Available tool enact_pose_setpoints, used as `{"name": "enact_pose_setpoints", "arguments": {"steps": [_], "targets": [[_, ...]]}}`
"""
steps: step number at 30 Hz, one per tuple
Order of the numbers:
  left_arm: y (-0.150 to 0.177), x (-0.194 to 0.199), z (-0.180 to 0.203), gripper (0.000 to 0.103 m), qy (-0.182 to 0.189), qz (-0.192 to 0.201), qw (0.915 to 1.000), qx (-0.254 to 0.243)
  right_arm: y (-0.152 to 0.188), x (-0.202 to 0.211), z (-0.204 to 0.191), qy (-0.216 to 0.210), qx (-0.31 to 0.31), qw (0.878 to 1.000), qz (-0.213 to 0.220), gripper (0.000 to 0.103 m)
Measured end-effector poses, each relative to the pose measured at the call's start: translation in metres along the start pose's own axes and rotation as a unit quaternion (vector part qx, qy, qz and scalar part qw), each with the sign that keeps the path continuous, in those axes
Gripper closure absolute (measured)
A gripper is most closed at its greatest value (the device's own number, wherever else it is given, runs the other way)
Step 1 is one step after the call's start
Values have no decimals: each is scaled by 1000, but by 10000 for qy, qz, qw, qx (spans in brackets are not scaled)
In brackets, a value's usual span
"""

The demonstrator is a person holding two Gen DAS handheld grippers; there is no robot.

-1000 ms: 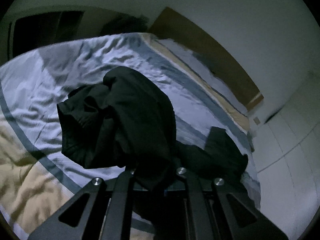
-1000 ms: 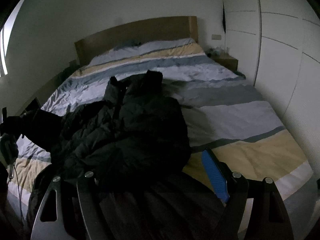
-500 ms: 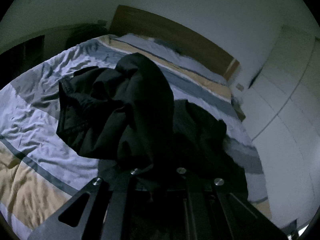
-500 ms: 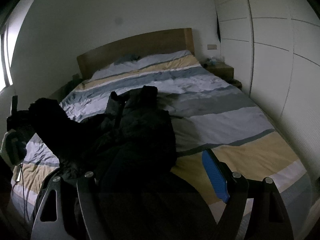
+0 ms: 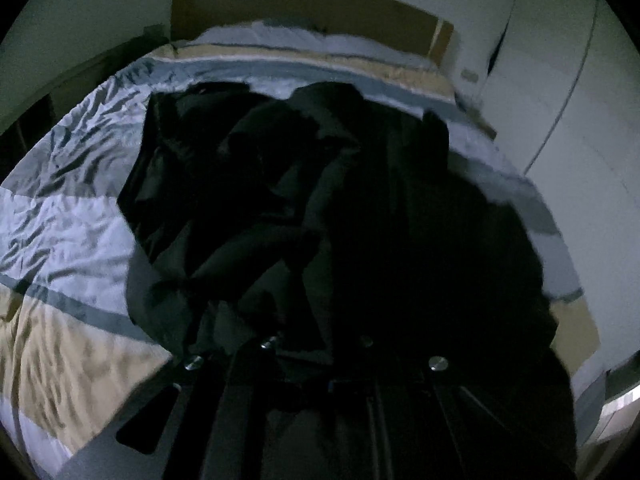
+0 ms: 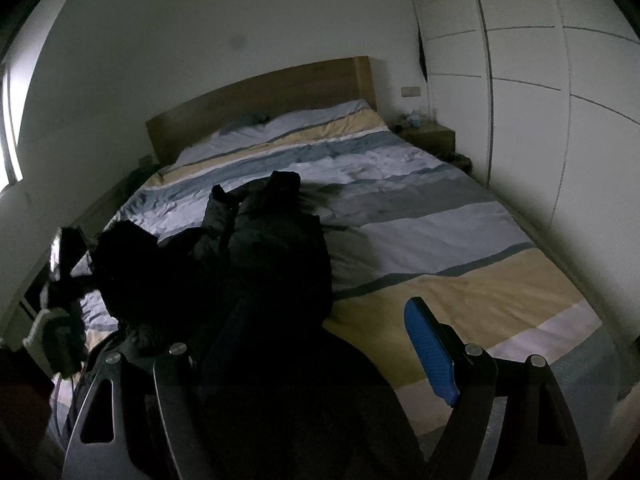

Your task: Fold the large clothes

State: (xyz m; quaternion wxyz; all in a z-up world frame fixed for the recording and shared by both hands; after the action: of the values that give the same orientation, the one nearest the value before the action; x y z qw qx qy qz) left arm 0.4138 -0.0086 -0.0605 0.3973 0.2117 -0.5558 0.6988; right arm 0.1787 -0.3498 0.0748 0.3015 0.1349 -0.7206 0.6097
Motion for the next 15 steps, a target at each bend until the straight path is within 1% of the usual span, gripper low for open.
{"name": "enact_pose_setpoints", "arguments": {"steps": [2,3,5,6,7,9,11,13,15], "targets": [[11,-8,9,95,-91,-129,9998,-112,2,4,0,28,19,10000,-5,23],[16,-10,14,93,-151,-185,9995,-184,1,5,1,31,21,10000,-5,23],[22,-11,23,88,-155,-262,9992,-245,2,10,1,22,28,10000,8,23],[26,-9,29,80,-86,-315,9992,-225,2,13,0,15,38,10000,27,23],[28,-6,34,69,27,-352,9992,-203,2,17,-1,4,48,10000,49,23],[27,6,43,58,58,-318,9990,-299,1,25,-3,-30,79,9999,97,23],[24,26,51,58,27,-170,9987,-483,-1,36,-7,-78,148,9997,164,22],[17,55,53,58,46,16,9986,-530,-2,45,-12,-153,189,9995,221,22],[4,86,48,57,-20,237,9982,-551,-2,53,-22,-283,246,9989,275,22]]}}
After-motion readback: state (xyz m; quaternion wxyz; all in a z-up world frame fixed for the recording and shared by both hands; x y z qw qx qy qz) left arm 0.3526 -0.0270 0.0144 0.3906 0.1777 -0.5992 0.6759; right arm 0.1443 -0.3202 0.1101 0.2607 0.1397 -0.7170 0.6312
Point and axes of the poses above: each gripper's, at about its wrist camera, not at the fingertips, and x roughly against the way its jaws point, z to its right, y to its underside, the point moved 6 cm from there along -x, roughly the way its jaws point, and after that the axes turned 9 degrees about y, right-handed, at the moved point
